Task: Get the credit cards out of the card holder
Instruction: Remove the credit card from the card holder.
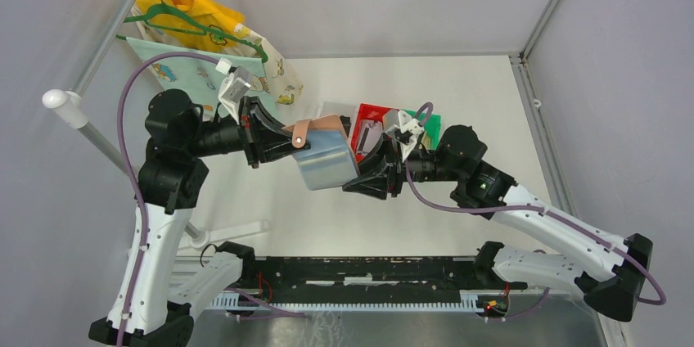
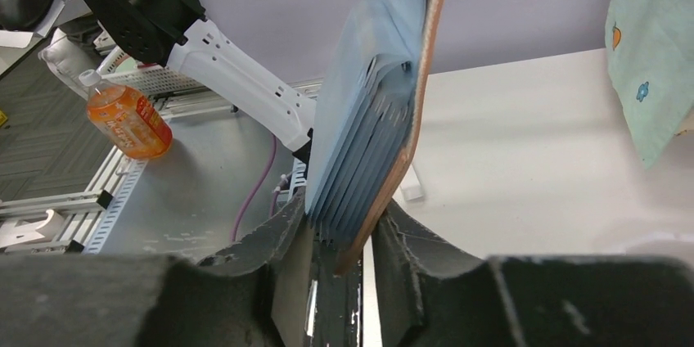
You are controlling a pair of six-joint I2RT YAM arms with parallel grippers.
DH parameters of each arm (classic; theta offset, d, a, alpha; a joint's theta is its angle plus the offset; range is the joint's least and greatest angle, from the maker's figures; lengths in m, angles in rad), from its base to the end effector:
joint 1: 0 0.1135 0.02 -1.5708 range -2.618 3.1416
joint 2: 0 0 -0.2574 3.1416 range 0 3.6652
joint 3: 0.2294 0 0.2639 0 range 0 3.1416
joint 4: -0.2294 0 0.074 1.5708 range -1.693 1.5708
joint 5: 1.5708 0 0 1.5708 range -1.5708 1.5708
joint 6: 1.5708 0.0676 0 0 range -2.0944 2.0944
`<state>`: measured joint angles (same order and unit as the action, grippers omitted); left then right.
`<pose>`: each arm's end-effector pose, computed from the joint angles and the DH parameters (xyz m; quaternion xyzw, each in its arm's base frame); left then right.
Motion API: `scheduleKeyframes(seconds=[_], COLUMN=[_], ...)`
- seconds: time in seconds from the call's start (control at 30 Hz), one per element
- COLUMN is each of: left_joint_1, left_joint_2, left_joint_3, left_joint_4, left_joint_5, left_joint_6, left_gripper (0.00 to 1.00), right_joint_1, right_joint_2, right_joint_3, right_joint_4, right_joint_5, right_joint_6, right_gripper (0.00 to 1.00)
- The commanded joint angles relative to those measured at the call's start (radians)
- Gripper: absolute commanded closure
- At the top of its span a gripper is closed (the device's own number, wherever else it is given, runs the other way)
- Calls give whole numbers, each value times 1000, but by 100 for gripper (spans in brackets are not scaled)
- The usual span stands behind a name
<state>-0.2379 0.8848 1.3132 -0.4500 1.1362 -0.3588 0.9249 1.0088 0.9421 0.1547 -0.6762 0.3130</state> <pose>0.1490 -0.0992 0.4718 0.3392 0.6241 -0.5408 0.4505 0.1284 0.2407 0.3852 -0.4252 0.5338 0.5861 0.4367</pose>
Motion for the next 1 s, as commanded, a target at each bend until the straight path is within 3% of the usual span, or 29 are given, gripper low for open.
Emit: scheduleKeyframes(seconds=[0.0,0.1,0.17,0.5,0.97], left_joint_1=[4,4,3,3,3], left_joint_2=[-6,-4,-8,-18,-23], left_joint_3=[42,43,41,47,49], left_joint_4=[59,60,59,15,5], left_joint_5=[27,32,37,33,72], left_joint_6=[-47,-49,-47,16,8], left_gripper=[98,98,98,98,98], right_joint_1=[3,3,3,3,2], right_joint_2=[6,18,25,40,92], right_joint_3=[58,77,81,66,143], right_joint_4=[29,36,47,93,90], right_joint_5=[47,84,95,13,281], right_joint_6=[1,12,23,55,132], right_gripper=[67,75,74,40,43])
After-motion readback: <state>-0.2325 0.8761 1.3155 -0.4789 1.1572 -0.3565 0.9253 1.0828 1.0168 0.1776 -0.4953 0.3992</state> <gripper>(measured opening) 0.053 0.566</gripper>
